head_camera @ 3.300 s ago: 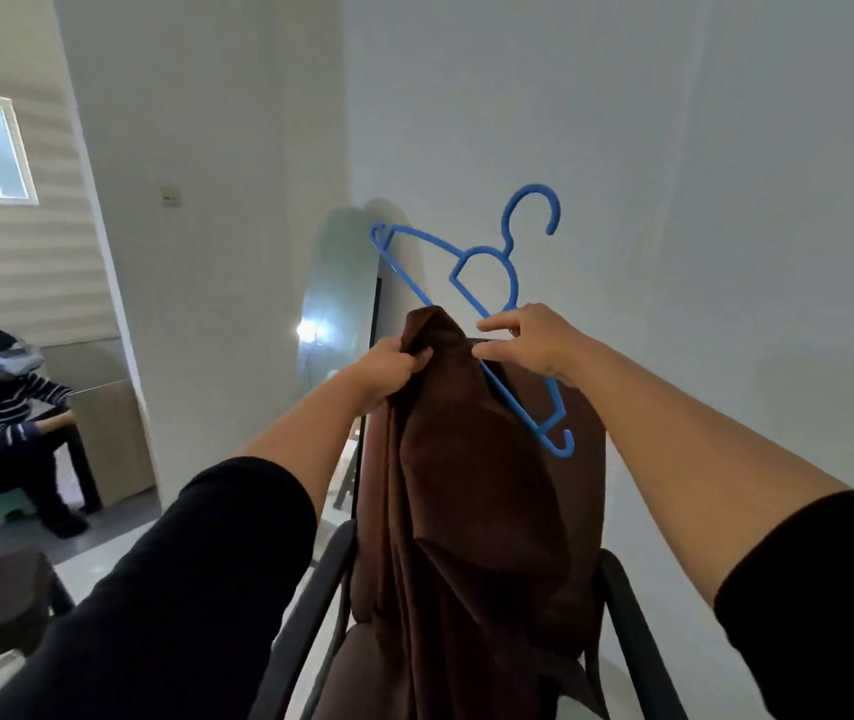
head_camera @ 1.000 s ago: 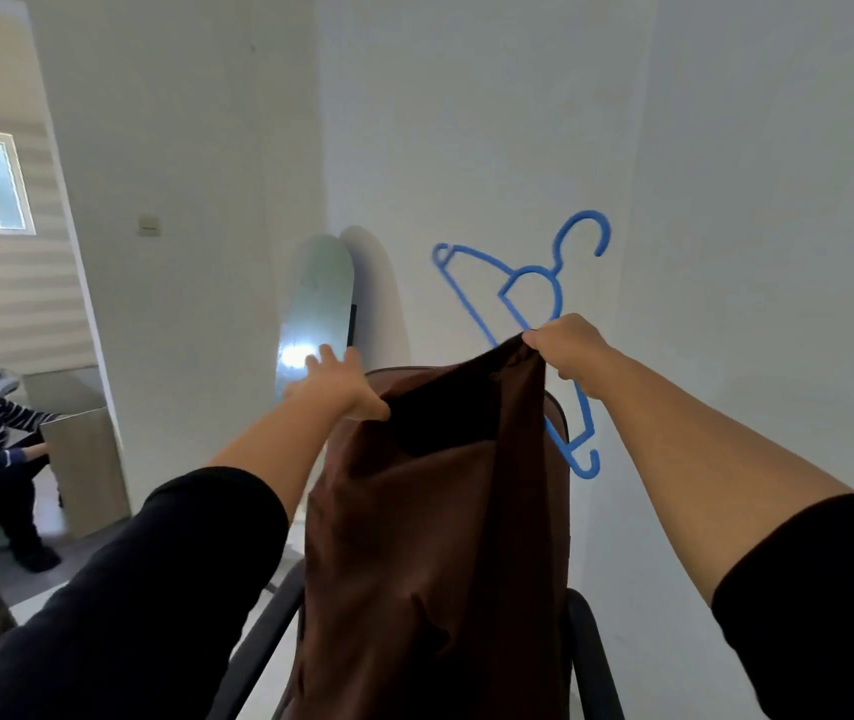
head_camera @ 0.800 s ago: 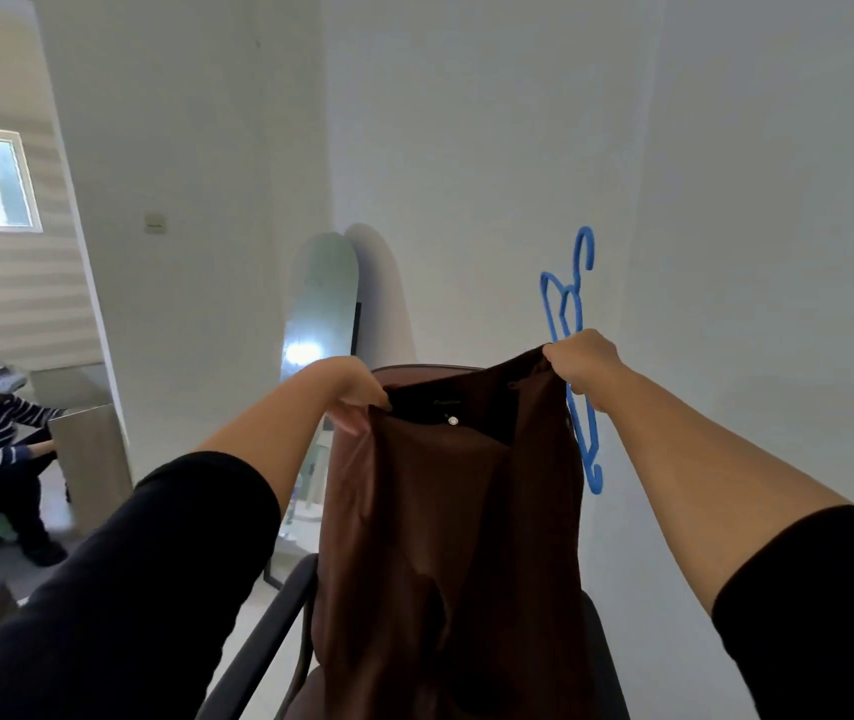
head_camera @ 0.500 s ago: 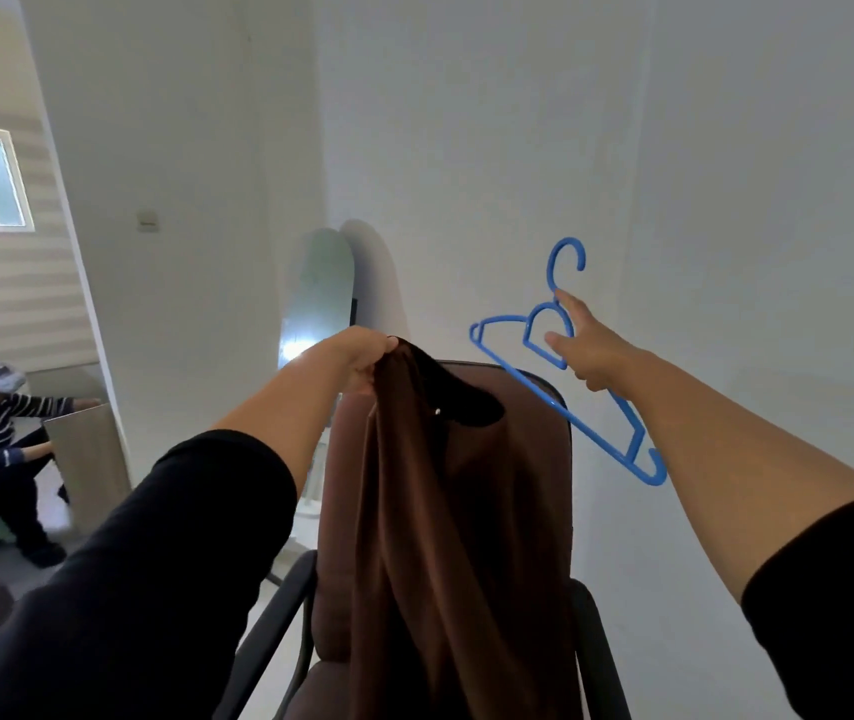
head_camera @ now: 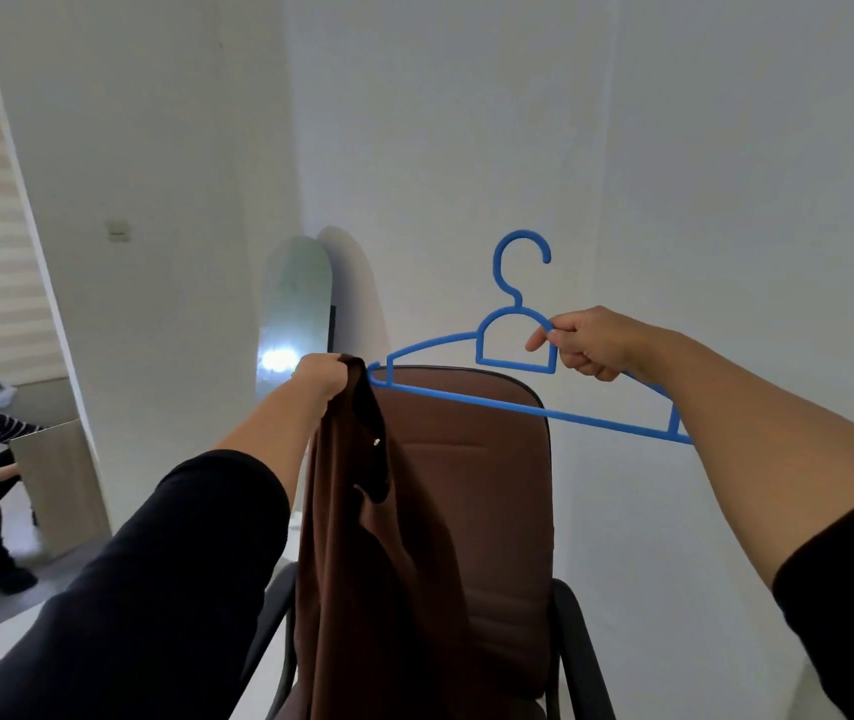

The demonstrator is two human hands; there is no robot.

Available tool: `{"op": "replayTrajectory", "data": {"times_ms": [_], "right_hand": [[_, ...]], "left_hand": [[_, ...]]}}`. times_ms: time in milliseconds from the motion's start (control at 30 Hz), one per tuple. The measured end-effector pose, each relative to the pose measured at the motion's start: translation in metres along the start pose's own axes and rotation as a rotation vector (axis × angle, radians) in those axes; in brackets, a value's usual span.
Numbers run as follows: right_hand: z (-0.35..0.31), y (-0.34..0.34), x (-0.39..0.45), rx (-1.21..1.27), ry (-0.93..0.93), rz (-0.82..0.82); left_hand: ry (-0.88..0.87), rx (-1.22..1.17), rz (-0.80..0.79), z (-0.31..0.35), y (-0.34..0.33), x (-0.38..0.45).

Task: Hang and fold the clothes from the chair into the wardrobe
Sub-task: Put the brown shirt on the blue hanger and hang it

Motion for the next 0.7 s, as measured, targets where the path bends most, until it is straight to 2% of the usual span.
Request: {"op": "replayTrajectory", "data": {"times_ms": [200, 367, 467, 600, 700], "right_hand": [[-0.003, 0.0, -0.004, -0.04, 0.011, -0.053], [-0.008, -0.018, -0.001, -0.03, 0.059, -0.036], [-0.012, -0.032, 0.001, -0.03, 0.084, -0.037], [-0.015, -0.045, 0.005, 0.103, 0.107, -0.023], [-0.022, -0.053, 0.007, 0.279, 0.129, -0.057]], "left_hand": [[-0.052, 0.113, 0.032, 0.005, 0.004, -0.004], [-0.263, 0.253, -0.067, 0.033, -0.008, -0.02], [-0.373, 0.255, -0.12, 0.055, -0.016, -0.029], [-0.499, 0.188, -0.175, 0.085, -0.024, -0.036], [-0.604, 0.117, -0.149, 0.115, -0.03, -0.043]]}}
Point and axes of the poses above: each hand's wrist, its own x-axis towards the middle knuckle, its own y-axis out of the back of the hand, z = x × y, the point moved 4 cm from there along x, towards the middle knuckle, and after that the axes turned 12 degrees about -y, right-handed, at the moved point
